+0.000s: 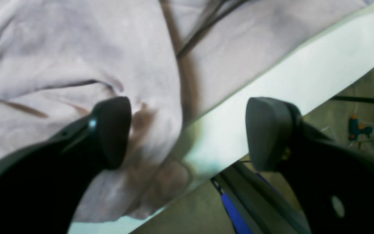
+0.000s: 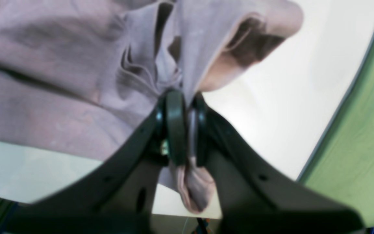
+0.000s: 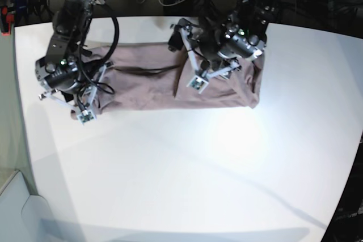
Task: Layout the t-shirt on the table in an organized manner, then fold the t-shirt properly
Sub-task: 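Fold the held section over onto the shirt with the left gripper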
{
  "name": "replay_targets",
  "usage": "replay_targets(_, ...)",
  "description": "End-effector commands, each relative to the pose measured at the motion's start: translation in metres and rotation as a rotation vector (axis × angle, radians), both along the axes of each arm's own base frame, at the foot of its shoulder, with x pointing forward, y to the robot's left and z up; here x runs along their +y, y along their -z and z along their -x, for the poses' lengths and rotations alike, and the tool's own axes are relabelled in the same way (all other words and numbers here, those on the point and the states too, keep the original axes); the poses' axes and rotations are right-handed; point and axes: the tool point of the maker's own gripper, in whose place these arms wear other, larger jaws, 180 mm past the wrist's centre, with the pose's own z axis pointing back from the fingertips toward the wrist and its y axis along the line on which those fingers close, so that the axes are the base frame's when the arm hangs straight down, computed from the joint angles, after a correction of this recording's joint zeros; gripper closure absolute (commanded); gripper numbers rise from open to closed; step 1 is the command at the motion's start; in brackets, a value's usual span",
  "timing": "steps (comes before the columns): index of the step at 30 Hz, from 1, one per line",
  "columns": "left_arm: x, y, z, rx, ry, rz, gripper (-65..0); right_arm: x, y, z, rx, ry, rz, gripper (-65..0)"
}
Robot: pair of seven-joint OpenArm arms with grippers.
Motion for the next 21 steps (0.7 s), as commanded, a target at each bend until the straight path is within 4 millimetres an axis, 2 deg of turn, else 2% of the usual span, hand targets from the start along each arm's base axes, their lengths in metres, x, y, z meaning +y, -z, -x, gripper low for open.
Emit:
replay_targets(1, -0.005, -0.007, -0.006, -0.029, 0.008, 0.013, -53.0, 0.0, -0.01, -0.009, -0.045, -0.004, -0.001, 0.0)
replay_targets(9, -0.003, 0.014, -0.001, 0.018, 0.025, -0.033, -52.8, 0.001, -0.011, -0.009, -0.048, -0.005, -0.002, 0.0)
replay_targets(12, -0.003, 0.013, -0.001, 0.016, 0.025, -0.031, -51.7, 0.001, -0.011, -0.009, -0.048, -0.005, -0.002, 0.0)
replay_targets(14, -0.003, 0.011, -0.003, 0.008, 0.023, -0.027, -42.7, 0.001, -0.013, -0.013, -0.057, -0.005, -0.003, 0.0)
replay_targets(16, -0.003, 0.011, -0.004, 0.007, 0.016, -0.024, -25.8, 0.0, -0.014, -0.014, -0.058, -0.004, -0.001, 0.0)
replay_targets(19, -0.002, 0.009, -0.012, -0.007, 0.014, -0.026, -4.1, 0.0, -0.015, -0.014, -0.059, -0.004, -0.001, 0.0)
replay_targets(20, -0.002, 0.008, -0.013, -0.009, 0.013, -0.027, 0.0, 0.0, -0.015, -0.015, -0.061, -0.005, -0.002, 0.0)
replay_targets(21, -0.002, 0.008, -0.013, -0.011, 0.013, -0.027, 0.0, 0.0, -0.015, -0.015, -0.061, -0.005, -0.002, 0.0)
